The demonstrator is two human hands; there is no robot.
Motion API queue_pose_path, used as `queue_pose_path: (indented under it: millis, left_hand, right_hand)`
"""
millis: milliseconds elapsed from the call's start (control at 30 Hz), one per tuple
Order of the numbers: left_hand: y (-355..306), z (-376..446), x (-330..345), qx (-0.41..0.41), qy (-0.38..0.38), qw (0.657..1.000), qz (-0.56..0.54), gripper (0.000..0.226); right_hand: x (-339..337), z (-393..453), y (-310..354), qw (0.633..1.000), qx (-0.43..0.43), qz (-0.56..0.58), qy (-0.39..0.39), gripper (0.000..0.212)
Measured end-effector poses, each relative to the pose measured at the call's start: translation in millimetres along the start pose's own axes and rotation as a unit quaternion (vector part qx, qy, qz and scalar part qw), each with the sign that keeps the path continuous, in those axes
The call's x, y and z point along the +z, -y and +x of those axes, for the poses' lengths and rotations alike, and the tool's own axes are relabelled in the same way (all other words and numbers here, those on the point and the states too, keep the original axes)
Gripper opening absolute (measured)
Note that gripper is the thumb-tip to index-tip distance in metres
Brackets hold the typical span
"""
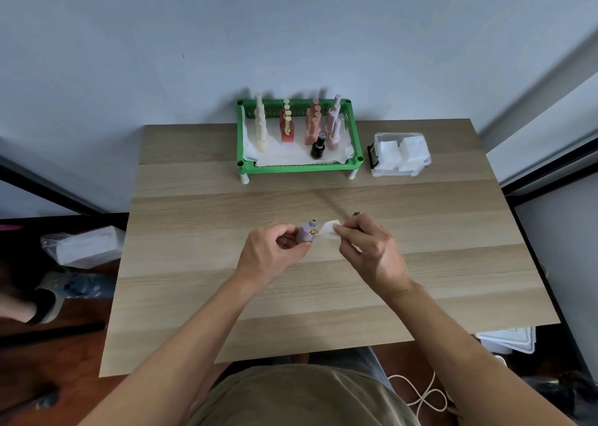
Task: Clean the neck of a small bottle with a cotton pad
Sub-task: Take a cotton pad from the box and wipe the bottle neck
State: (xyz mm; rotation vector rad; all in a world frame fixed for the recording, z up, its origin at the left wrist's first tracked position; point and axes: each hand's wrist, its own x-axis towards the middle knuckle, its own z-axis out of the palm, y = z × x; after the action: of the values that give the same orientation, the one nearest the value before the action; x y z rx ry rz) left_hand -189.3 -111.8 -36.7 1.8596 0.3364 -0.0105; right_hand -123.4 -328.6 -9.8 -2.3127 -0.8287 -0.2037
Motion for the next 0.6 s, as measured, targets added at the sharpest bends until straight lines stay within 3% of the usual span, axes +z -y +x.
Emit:
queue_pose_path:
  millis: [200,600]
  left_hand:
    - [6,4,0,0.002,0.009,1.000,-0.015,0.029]
    - [6,12,-1,-0.005,0.026,1.000,-0.012,0.039]
  right_hand:
    - [4,3,17,0.998,0.005,0.056,-0.035,0.025]
    - [3,10,23,0.996,-0.026,0.080,0.020,0.022]
